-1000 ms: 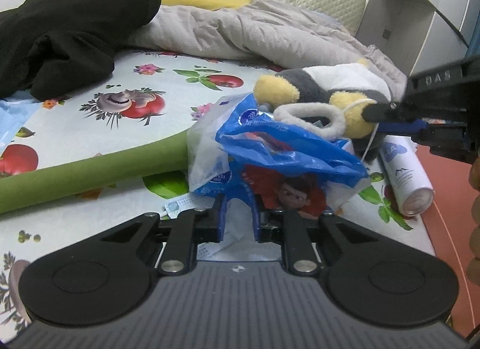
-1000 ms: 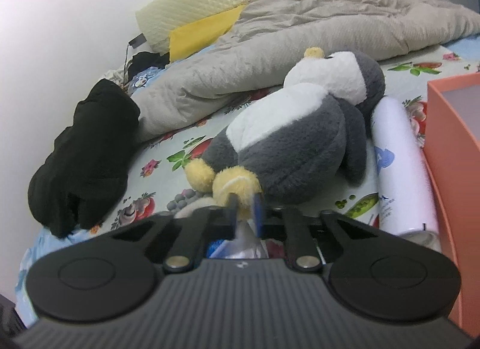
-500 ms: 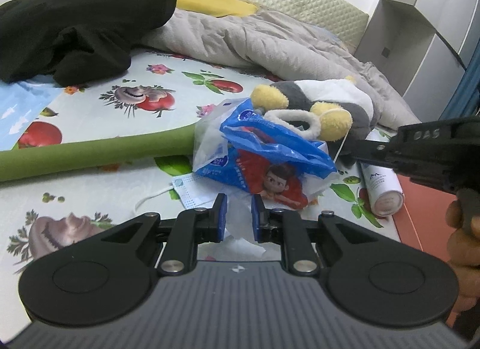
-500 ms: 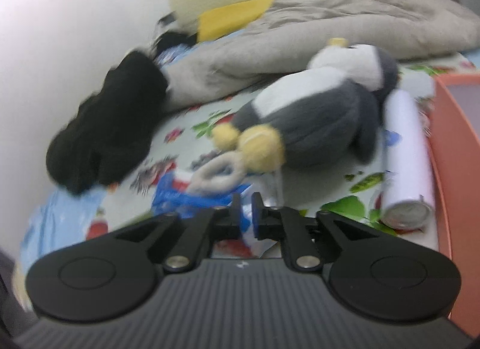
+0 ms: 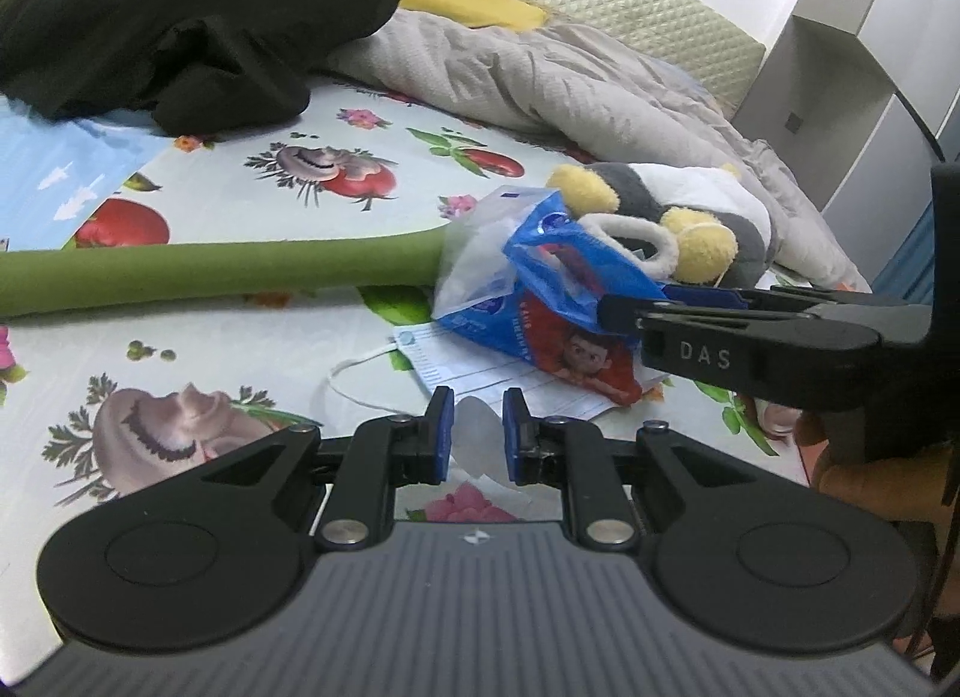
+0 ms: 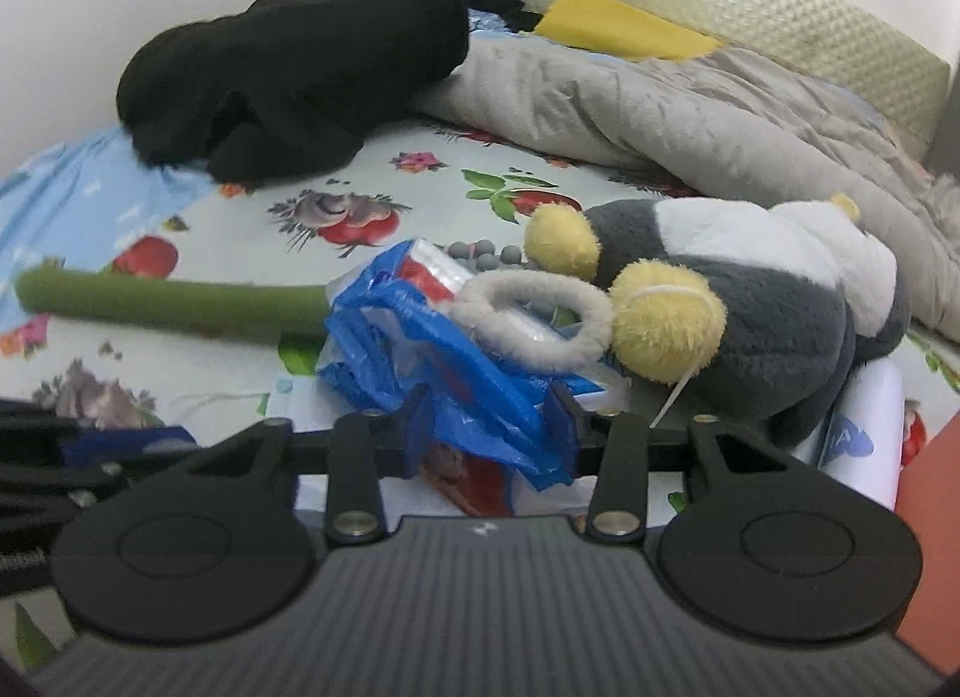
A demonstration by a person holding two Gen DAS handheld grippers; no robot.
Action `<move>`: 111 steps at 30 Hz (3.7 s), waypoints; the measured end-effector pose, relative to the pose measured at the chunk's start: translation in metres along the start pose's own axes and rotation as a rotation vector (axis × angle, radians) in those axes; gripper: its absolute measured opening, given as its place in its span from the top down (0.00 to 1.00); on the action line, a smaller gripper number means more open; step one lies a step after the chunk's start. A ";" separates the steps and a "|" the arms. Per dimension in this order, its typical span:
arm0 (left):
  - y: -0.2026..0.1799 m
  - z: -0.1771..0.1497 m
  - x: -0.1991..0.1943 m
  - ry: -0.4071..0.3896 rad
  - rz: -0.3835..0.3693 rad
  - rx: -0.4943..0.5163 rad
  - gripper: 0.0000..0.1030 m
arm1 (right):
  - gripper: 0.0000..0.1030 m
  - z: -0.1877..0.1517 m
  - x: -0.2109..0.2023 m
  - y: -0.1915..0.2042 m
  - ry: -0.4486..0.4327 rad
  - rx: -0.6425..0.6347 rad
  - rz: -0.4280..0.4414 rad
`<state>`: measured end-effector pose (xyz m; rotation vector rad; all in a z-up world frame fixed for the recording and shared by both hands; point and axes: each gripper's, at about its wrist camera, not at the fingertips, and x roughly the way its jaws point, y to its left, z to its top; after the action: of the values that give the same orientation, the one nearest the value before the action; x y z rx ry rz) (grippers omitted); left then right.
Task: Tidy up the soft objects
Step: 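Grasp the white fuzzy ring with the right gripper while the left pinches the blue bag, then lift the white ring with the right gripper while the left opens off the blue bag, then carry the white ring in the right gripper over the pink box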
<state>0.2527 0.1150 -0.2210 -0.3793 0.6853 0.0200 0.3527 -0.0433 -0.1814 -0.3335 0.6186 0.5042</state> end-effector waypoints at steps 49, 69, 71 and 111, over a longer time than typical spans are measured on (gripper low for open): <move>0.001 -0.024 -0.115 0.119 -0.050 0.044 0.80 | 0.54 -0.072 -0.096 -0.025 0.124 0.538 -0.064; -0.024 -0.009 -0.099 0.155 -0.060 0.130 0.80 | 0.91 -0.070 -0.069 -0.026 0.203 0.425 -0.123; -0.030 -0.007 -0.106 0.143 -0.065 0.134 0.80 | 0.91 -0.067 -0.086 -0.027 0.180 0.420 -0.133; -0.208 -0.011 -0.227 0.055 -0.256 0.293 0.80 | 0.91 -0.099 -0.365 -0.066 -0.094 0.525 -0.198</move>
<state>0.0989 -0.0592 -0.0181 -0.1832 0.6784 -0.3312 0.0869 -0.2680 -0.0201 0.1259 0.5962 0.1541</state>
